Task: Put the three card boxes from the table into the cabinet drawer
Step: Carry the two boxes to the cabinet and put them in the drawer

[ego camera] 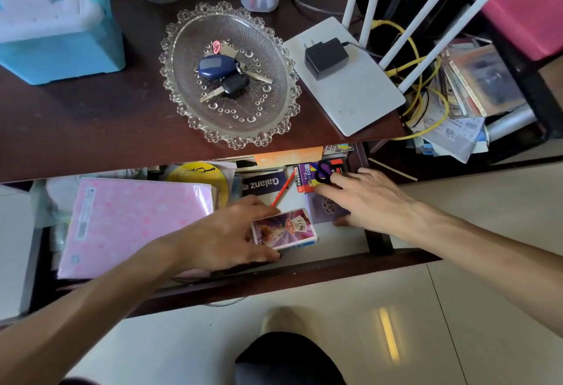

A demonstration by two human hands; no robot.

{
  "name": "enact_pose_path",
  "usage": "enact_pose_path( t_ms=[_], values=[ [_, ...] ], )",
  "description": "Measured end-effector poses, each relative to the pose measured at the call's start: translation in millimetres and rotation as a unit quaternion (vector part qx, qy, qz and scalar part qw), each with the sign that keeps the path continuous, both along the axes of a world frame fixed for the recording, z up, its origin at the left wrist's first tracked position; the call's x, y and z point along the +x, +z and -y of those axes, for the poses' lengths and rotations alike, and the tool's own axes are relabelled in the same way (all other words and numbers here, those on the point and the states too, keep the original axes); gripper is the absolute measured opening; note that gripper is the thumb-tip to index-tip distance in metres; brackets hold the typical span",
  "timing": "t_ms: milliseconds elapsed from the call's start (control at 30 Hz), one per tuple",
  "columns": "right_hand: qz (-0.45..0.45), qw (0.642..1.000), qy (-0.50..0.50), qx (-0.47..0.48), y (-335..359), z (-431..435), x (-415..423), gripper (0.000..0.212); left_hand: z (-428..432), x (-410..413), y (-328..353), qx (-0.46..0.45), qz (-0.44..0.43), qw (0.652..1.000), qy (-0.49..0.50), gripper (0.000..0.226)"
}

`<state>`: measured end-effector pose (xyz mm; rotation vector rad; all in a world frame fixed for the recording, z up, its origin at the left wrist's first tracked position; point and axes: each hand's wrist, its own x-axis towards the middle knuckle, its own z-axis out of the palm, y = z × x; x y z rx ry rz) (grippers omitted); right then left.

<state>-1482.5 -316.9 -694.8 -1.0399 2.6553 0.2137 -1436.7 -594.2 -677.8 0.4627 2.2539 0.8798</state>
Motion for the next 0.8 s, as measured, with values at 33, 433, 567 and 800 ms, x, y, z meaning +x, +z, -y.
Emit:
enact_pose_path(
  t_ms=[33,433,567,800],
  values=[
    [0.010,1.000,-0.005,-0.011,3.1,-1.3,-0.7,0.077,-9.6,-4.5,-1.9,-0.013,0.009,0.999,-0.028,0.071],
    [0.202,0.950,-0.186,-0.147,12.6,-23.6,6.5,0.023,-76.2,-13.3,-31.7,-0.074,0.031,0.992,-0.095,0.069],
    [0.206,0.932,-0.232,-0.188,11.5,-33.2,12.0,0.018,-78.7,-7.7,-36.5,-0.081,0.032,0.992,-0.090,0.060],
    [0.308,0.778,-0.388,-0.387,25.5,-70.0,43.4,0.017,-86.9,3.9,-41.5,-0.058,0.055,0.996,0.037,0.059]
  ],
)
